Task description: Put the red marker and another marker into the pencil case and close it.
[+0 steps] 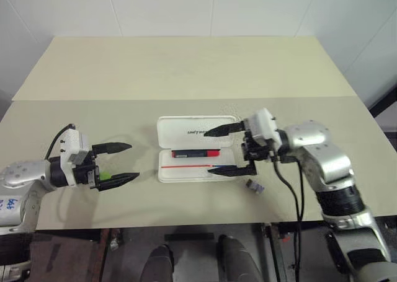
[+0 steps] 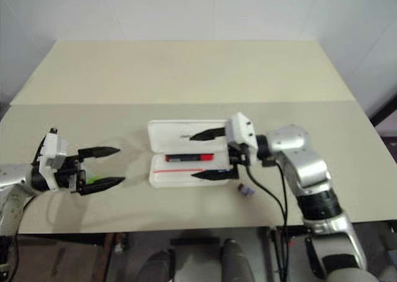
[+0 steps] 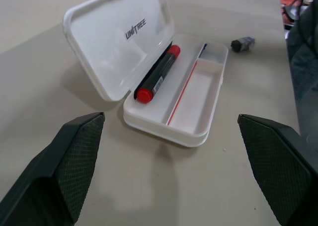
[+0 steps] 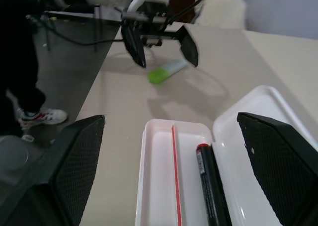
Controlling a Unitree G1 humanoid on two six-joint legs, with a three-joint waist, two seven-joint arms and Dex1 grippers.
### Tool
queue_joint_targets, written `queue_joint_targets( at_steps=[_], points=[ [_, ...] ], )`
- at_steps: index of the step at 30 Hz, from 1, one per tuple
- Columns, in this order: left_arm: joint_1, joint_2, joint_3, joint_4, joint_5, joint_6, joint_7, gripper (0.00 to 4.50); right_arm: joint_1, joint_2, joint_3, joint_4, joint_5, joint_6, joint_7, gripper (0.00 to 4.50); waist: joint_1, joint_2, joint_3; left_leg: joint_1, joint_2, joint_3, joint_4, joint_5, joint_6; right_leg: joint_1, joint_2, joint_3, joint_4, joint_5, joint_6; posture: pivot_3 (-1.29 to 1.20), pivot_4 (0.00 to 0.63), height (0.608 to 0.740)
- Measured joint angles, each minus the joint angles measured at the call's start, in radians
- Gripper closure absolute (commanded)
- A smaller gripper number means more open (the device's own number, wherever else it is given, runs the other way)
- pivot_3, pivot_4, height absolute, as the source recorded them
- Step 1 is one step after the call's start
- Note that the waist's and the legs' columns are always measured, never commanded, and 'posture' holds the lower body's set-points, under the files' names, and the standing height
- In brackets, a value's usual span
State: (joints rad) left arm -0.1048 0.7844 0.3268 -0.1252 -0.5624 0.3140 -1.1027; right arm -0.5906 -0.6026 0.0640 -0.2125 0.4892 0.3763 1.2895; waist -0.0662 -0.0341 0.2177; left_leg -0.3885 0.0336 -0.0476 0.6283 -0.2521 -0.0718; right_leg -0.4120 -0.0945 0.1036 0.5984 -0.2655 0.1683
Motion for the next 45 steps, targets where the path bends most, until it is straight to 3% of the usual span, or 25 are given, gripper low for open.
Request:
queue_joint_targets(
  at_steps=[6, 14, 23, 31, 41, 45],
  points=[
    [0.135, -0.186, 0.054, -0.175, 0.007, 0.091, 0.348, 0.0, 0.053, -0.164, -0.202, -0.012, 0.063, 0.09, -0.069, 0.01, 0.009, -0.001, -0.001, 0.001, 0.0, 0.001, 0.001, 0.0, 0.0, 0.002, 0.0, 0.0, -0.003, -0.001, -0.003, 0.0, 0.15, 0.74],
    [0.232, -0.427, 0.087, -0.49, 0.106, 0.287, 0.897, 0.0, 0.078, -0.179, -0.209, 0.048, 0.061, 0.075, -0.087, 0.01, 0.013, -0.002, -0.001, 0.0, 0.0, 0.001, 0.003, 0.0, 0.001, 0.004, 0.0, 0.002, -0.007, -0.001, -0.006, 0.0, 0.15, 0.74],
    [0.274, -0.541, 0.012, -0.71, 0.204, 0.599, 1.216, 0.0, 0.04, -0.181, -0.194, 0.158, 0.057, 0.031, -0.06, 0.01, 0.012, -0.003, -0.001, 0.0, -0.001, 0.002, 0.004, 0.001, 0.001, 0.004, 0.0, 0.002, -0.008, -0.003, -0.011, 0.0, 0.15, 0.74],
    [0.243, -0.641, 0.012, -0.739, 0.25, 0.785, 1.324, 0.0, 0.008, -0.181, -0.178, 0.172, 0.049, 0.018, -0.038, 0.01, 0.012, -0.003, -0.001, 0.0, -0.001, 0.001, 0.005, 0.001, 0.001, 0.004, 0.0, 0.002, -0.009, -0.003, -0.012, 0.0, 0.15, 0.74],
    [0.153, -0.646, 0.028, -0.69, 0.288, 0.841, 1.311, 0.0, 0.012, -0.181, -0.178, 0.168, 0.05, 0.018, -0.039, 0.01, 0.013, -0.003, -0.001, -0.001, -0.001, 0.001, 0.004, 0.001, 0.001, 0.004, 0.0, 0.002, -0.01, -0.003, -0.012, 0.0, 0.15, 0.74],
    [0.123, -0.65, 0.049, -0.671, 0.297, 0.856, 1.303, 0.92, 0.03, -0.181, -0.184, 0.151, 0.05, 0.017, -0.055, 0.0, 0.013, -0.004, -0.001, -0.001, -0.001, 0.001, 0.004, 0.001, 0.001, 0.004, 0.0, 0.002, -0.011, -0.003, -0.012, 0.0, 0.15, 0.74]
  ],
)
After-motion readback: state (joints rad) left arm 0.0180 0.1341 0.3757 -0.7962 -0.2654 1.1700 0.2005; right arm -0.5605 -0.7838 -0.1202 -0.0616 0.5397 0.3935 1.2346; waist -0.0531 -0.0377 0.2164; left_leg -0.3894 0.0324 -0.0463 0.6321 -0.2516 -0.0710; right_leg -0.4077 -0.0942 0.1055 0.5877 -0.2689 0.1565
